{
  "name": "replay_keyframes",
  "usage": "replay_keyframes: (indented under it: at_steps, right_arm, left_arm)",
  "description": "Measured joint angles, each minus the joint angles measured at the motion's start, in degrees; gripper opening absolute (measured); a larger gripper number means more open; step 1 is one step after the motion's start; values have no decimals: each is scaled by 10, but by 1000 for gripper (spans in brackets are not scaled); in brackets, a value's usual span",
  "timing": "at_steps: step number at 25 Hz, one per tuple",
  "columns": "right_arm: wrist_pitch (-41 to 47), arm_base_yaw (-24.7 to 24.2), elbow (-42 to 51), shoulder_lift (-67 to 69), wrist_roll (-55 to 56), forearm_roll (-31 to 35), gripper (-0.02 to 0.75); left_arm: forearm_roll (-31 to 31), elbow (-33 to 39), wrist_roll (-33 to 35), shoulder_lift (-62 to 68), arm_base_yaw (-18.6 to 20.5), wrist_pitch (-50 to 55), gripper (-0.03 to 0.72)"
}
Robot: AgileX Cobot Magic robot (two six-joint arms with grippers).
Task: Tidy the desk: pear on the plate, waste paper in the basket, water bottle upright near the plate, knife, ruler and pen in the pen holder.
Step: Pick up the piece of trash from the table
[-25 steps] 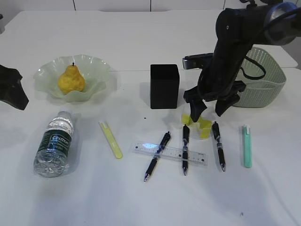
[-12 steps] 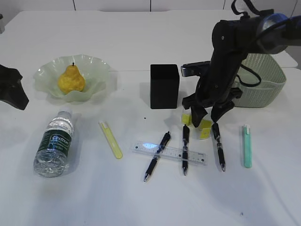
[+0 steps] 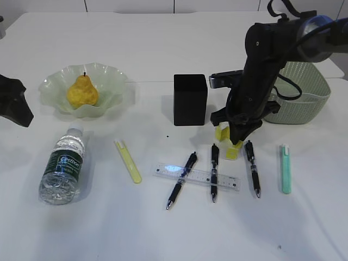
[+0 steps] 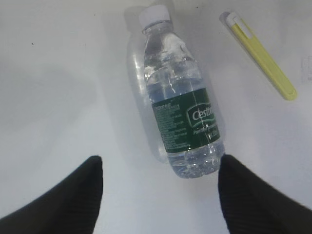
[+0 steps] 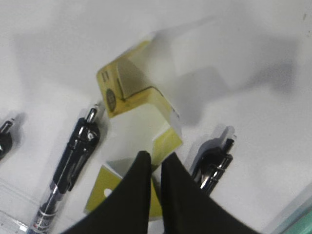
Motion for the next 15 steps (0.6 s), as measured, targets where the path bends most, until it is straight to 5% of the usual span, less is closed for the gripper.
replay_keyframes:
  at_steps: [5, 15]
  right_arm:
    - [-2, 0, 0, 0, 0, 0, -6]
    - [1, 0, 0, -6, -5, 0, -13]
  left_arm:
    - [0, 0, 0, 0, 0, 0, 519]
    - [0, 0, 0, 0, 0, 0, 519]
